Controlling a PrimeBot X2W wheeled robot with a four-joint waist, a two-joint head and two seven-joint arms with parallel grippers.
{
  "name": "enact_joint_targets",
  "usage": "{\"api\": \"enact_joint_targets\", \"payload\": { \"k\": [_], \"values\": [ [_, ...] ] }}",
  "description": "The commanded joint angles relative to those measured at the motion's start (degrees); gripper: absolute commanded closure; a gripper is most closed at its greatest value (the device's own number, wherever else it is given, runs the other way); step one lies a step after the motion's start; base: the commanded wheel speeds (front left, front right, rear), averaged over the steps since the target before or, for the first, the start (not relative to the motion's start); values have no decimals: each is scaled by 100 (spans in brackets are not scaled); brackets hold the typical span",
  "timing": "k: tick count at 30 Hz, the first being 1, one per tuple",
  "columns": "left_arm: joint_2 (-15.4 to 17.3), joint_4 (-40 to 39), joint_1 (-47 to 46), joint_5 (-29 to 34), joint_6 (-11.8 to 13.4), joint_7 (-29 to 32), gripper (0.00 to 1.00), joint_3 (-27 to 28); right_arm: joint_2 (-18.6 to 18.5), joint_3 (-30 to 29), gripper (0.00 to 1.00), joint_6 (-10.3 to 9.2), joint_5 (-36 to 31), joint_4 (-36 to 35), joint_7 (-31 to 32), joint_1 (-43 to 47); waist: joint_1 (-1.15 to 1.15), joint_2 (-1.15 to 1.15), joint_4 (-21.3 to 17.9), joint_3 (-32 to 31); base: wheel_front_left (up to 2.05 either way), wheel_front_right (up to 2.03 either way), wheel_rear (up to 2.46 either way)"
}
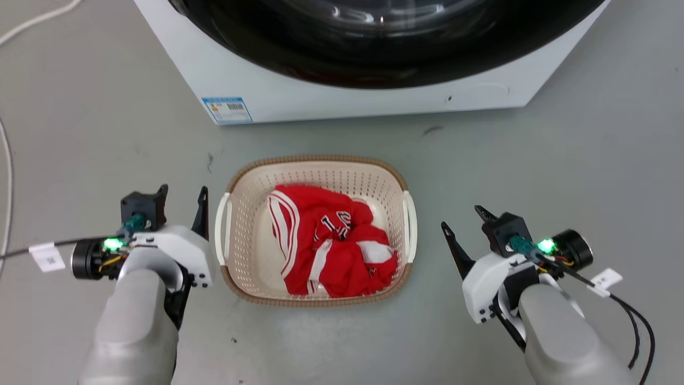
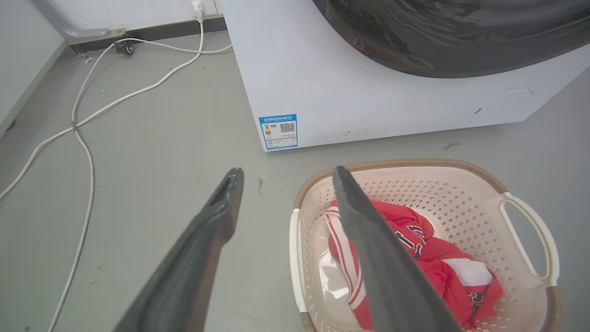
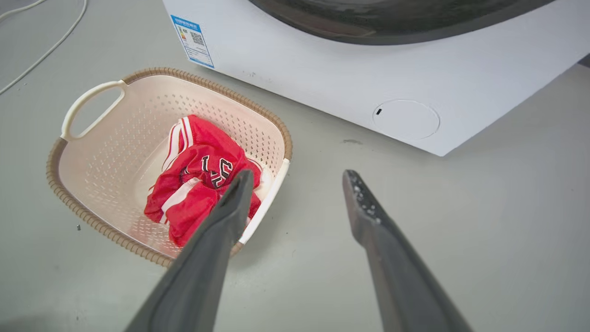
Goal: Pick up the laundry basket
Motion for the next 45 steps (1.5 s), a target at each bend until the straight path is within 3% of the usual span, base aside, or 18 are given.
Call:
{"api": "enact_joint_targets", "payload": {
  "k": [1, 8, 16, 28, 45],
  "values": [
    [37, 189, -191, -11, -29, -14, 0, -44, -5, 76, 0, -4, 36, 152, -16, -211, -1, 0, -43, 293, 0, 0, 0],
    [58, 1224, -954, -30, -62, 67, 0, -300, 3, 500, 0, -4, 189, 1153, 12, -957, -1, 0, -27, 849, 0, 0, 0],
    [41, 1922, -1546, -119, -76, 259, 0, -509, 7, 1251, 0, -4, 816, 1542, 135, -1459, -1, 0, 26, 1399, 0, 0, 0],
    [81, 2208, -1937, -300, -78, 420, 0, -751, 6, 1930, 0, -4, 1458, 1714, 343, -1889, -1, 0, 123, 2018, 0, 0, 0],
    [-85, 2281, -2256, -619, -80, 651, 0, -1221, 6, 2178, 0, -4, 1766, 1973, 573, -2365, -1, 0, 280, 2600, 0, 0, 0]
  ]
}}
